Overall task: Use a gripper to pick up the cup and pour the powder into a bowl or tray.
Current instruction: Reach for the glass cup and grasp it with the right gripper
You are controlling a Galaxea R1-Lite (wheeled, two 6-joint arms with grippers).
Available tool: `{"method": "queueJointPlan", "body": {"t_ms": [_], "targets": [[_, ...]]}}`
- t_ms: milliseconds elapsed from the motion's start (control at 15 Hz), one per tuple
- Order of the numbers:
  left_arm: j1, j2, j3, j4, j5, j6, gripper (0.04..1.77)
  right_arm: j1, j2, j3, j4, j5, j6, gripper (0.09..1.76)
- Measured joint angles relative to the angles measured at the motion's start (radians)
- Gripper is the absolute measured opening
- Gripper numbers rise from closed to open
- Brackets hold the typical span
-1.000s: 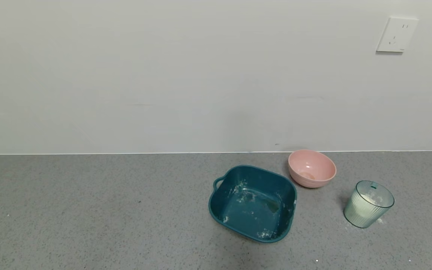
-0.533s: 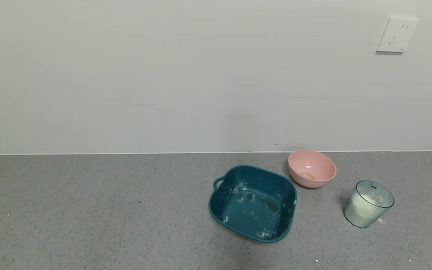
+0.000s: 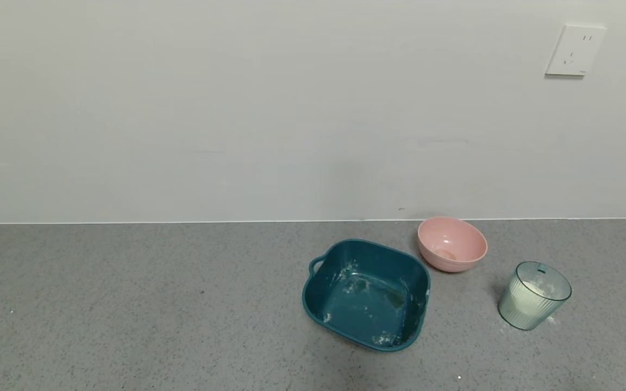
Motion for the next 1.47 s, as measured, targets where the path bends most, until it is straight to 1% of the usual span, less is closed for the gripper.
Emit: {"method": "queueJointPlan", "body": {"t_ms": [333,667,933,1067,1467], "targets": [[0.0,0.0,0.0,0.0,0.0,0.0,1.72,0.001,0.187,0.003,-0.033,-0.004,0.035,1.71],[0.0,0.0,0.0,0.0,0.0,0.0,1.72,0.006,0.349,0.06,-0.225,-0.005,0.034,1.71],[0.0,0.0,0.0,0.0,0.0,0.0,1.72,0.011,0.467,0.135,-0.444,-0.004,0.031,1.71],[0.0,0.0,0.0,0.0,0.0,0.0,1.72,0.011,0.543,0.173,-0.582,0.006,0.031,1.71],[0.0,0.0,0.0,0.0,0.0,0.0,1.72,0.004,0.81,0.255,-0.967,0.015,0.031,1.71]]}}
